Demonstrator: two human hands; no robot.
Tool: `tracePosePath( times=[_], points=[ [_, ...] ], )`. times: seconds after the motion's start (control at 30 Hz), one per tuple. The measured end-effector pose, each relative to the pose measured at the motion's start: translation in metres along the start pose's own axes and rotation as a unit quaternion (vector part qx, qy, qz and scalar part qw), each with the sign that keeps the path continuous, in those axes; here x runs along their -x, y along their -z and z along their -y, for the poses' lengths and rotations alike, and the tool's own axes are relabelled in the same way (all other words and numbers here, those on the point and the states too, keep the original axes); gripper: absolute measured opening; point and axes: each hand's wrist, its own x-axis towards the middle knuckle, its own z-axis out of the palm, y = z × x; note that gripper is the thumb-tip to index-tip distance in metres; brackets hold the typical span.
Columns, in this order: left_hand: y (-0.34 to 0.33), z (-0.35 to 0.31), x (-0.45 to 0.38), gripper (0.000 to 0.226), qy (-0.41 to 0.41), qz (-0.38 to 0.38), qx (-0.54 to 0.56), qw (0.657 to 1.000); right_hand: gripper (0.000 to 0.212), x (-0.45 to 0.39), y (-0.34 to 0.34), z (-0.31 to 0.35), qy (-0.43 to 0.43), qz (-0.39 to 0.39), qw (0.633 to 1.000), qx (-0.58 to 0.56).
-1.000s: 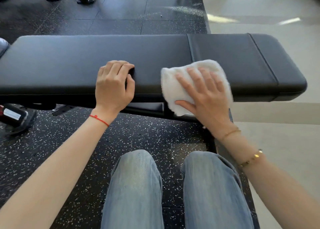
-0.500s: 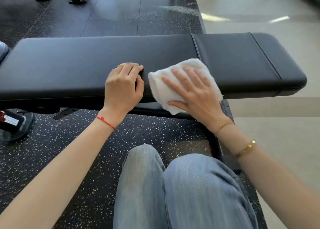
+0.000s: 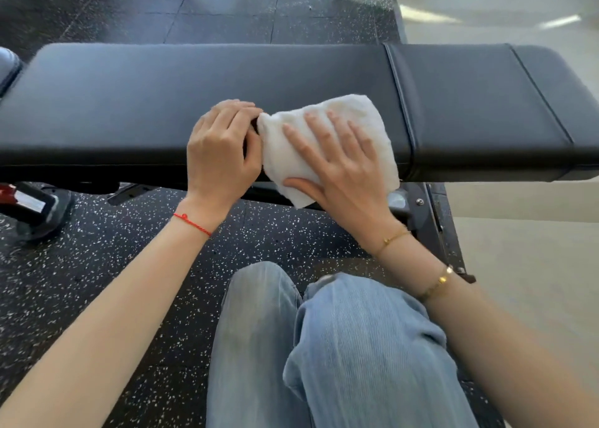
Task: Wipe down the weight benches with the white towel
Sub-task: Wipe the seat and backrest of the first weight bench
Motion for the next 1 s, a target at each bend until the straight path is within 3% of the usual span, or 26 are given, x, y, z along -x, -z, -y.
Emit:
tracePosePath(
  times=[0.3,0.5,0.6,0.83,1.0],
  points=[
    [0.002,0.011,0.004,0.031,-0.016,-0.012,0.009,1.000,0.065,0.047,0.012,-0.062,-0.085,0.005,0.996,0.022],
    [0.001,0.012,0.004,0.031,-0.022,-0.017,0.010,1.000,0.065,0.011,0.002,-0.011,-0.024,0.014,0.999,0.022],
    [0.002,0.013,0.004,0.031,-0.024,-0.015,0.011,1.000,0.064,0.019,0.001,-0.022,-0.014,0.005,1.000,0.024],
    [0.001,0.011,0.005,0.030,-0.018,-0.021,0.011,1.000,0.069,0.056,0.005,-0.068,-0.145,0.004,0.989,0.035],
    [0.002,0.005,0.005,0.030,-0.006,-0.013,0.002,1.000,0.069,0.028,0.004,-0.031,-0.071,0.021,0.997,0.014]
  ],
)
